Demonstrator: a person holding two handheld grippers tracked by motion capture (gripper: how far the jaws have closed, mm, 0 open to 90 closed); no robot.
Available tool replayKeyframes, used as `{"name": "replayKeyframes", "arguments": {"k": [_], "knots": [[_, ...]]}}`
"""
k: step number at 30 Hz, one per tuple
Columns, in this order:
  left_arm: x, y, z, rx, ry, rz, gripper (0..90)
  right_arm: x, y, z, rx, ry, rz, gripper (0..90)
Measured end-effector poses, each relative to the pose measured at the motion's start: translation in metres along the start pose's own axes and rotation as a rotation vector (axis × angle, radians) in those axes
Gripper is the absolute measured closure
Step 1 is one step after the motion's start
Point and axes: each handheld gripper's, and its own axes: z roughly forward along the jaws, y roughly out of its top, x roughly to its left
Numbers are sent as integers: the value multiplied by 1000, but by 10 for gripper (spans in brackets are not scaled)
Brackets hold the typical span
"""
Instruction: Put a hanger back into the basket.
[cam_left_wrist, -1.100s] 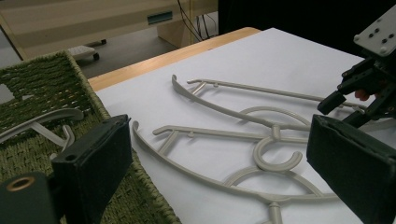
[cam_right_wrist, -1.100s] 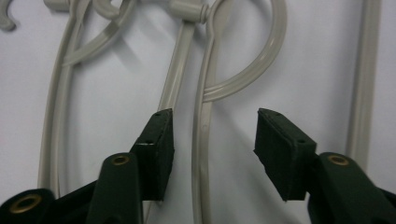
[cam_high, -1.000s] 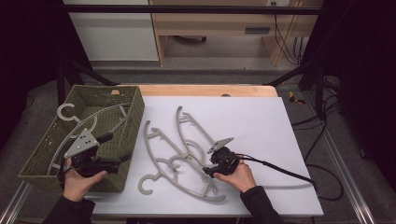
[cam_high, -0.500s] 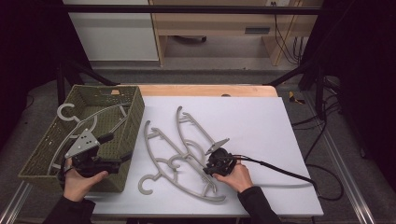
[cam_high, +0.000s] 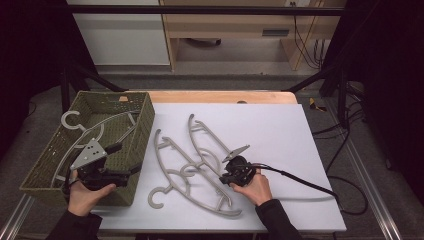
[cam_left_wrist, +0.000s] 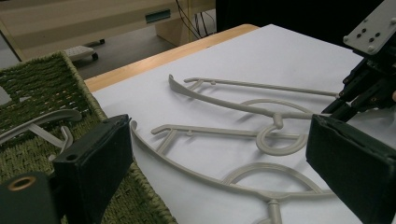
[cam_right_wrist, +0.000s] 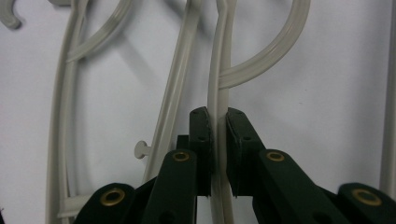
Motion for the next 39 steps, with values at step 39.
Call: {"name": "replayKeyframes", "arguments": {"k": [39], "knots": [[-19,10,-1,18,-57,114,60,3,3,-80,-166,189,-98,830]]}}
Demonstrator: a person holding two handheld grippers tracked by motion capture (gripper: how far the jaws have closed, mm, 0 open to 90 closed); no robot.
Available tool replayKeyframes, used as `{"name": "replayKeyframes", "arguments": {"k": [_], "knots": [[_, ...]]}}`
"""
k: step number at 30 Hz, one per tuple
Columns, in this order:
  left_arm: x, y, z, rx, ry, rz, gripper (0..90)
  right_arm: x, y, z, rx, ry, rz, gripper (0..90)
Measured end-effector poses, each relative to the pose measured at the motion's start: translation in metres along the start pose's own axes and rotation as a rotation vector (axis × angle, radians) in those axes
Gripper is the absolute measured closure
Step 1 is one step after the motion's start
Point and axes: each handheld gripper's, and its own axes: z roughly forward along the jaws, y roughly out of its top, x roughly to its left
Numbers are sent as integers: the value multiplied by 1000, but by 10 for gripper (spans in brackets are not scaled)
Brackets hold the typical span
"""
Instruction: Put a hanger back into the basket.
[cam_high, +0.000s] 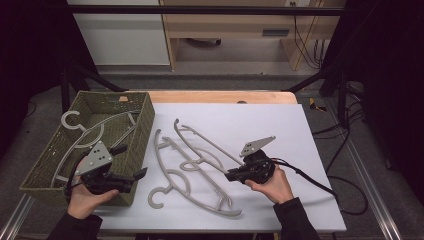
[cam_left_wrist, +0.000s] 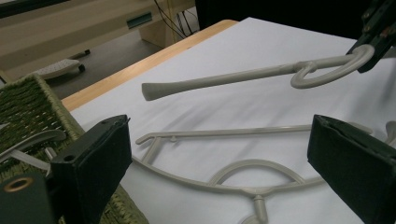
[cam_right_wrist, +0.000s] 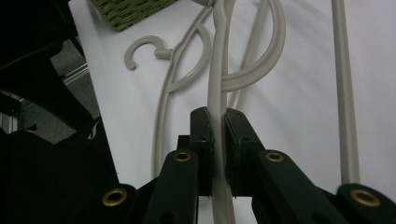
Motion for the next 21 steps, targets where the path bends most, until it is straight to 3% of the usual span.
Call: {"name": "replayKeyframes", "arguments": {"k": [6,16,21], "knots": [[-13,3,11,51,-40,74,60,10,7,-2,17,56,-56,830],[-29,5,30,110,-96,148,67,19,11,-4,15,121,-104,830],[-39,9,40,152,-105,234,76,22,10,-6,19,147,-108,831]]}}
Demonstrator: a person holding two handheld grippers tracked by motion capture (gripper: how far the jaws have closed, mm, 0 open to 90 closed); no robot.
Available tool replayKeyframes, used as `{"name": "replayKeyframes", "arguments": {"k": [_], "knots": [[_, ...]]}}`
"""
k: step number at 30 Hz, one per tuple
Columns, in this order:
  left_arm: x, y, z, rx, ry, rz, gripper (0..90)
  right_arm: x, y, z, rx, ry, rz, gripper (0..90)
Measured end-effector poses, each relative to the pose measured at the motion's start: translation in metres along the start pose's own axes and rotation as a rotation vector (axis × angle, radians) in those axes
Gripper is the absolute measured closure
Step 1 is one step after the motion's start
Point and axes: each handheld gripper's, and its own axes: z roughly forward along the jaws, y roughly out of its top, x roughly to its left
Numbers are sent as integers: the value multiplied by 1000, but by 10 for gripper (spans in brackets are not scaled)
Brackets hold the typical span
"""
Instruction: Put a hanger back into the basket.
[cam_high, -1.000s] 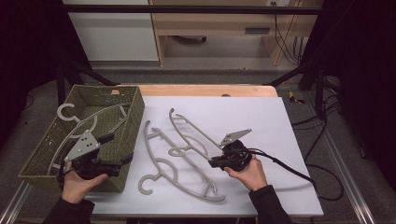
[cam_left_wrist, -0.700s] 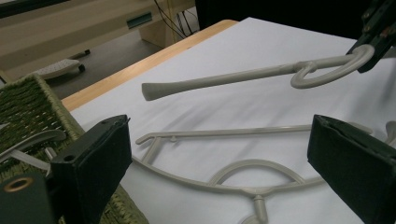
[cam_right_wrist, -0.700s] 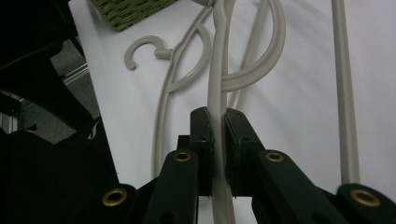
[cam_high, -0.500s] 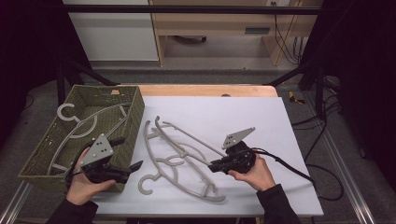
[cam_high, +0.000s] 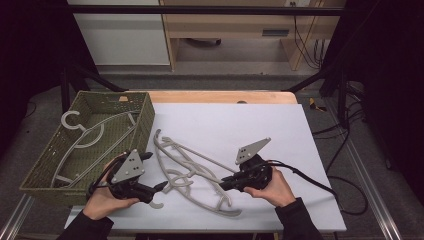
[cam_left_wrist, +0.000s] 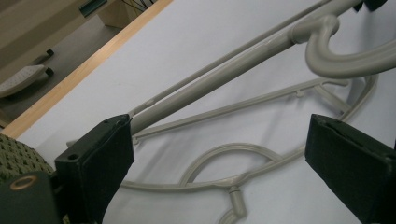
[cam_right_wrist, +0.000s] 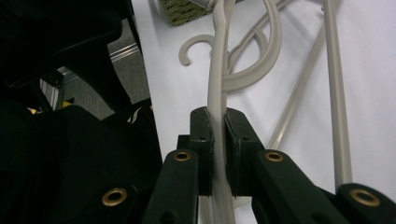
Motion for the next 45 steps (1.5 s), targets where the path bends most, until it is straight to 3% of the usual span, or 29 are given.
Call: {"name": "replayKeyframes", "arguments": {"k": [5,9,17,23,32,39,45], "knots": [[-2,5,8,31,-4,70,104,3,-2,-2,5,12,-16,830],[-3,7,16,59,-9,101,144,4,-2,-2,13,24,-29,830],[-6,8,30,96,27,204,321,6,-3,1,10,56,-35,830],[-8,8,37,107,28,248,421,6,-4,2,15,75,-43,830],[-8,5,38,123,44,269,588,6,-4,3,22,77,-45,830],[-12,5,36,137,69,305,642,4,-4,1,13,72,-49,829],[-13,5,32,108,86,289,700,2,-2,-6,-47,53,-54,811]]}}
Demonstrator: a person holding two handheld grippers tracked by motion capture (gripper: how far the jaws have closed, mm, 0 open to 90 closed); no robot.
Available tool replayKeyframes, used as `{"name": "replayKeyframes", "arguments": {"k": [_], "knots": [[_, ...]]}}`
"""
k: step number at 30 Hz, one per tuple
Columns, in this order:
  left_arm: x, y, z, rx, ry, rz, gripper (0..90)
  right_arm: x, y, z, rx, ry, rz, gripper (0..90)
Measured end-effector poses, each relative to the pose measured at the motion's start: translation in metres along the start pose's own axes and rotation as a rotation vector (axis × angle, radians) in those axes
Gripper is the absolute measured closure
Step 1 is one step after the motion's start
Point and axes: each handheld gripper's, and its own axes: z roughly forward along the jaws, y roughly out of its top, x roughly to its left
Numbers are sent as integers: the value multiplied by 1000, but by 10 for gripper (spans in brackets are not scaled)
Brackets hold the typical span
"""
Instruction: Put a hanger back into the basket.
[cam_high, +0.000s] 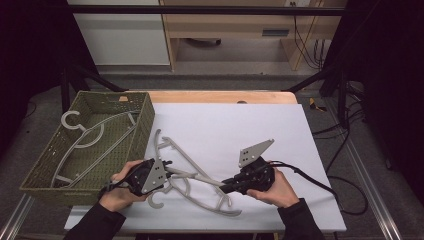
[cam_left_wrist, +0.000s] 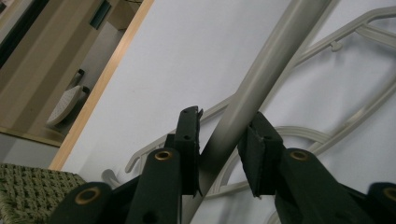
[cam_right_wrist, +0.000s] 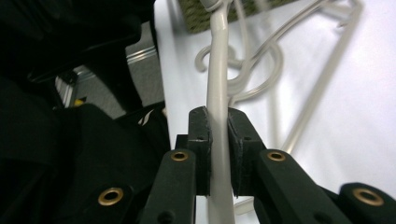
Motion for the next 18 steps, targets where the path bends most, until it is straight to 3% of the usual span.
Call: {"name": "replayKeyframes", "arguments": {"k": [4,8,9,14,18], "knots": [[-2,2,-2,8,6,4,734,-2,1,-4,-19,-18,0,801],[-3,3,-4,11,-13,0,775,-4,2,-10,-67,-88,-3,775],[-2,3,-4,17,-24,-3,775,-4,2,-10,-67,-88,-3,775],[-5,6,-5,24,-57,-20,799,-10,0,-10,-60,-180,8,712],[-8,7,-5,38,-75,-40,810,-13,-4,-8,-72,-215,16,665]]}}
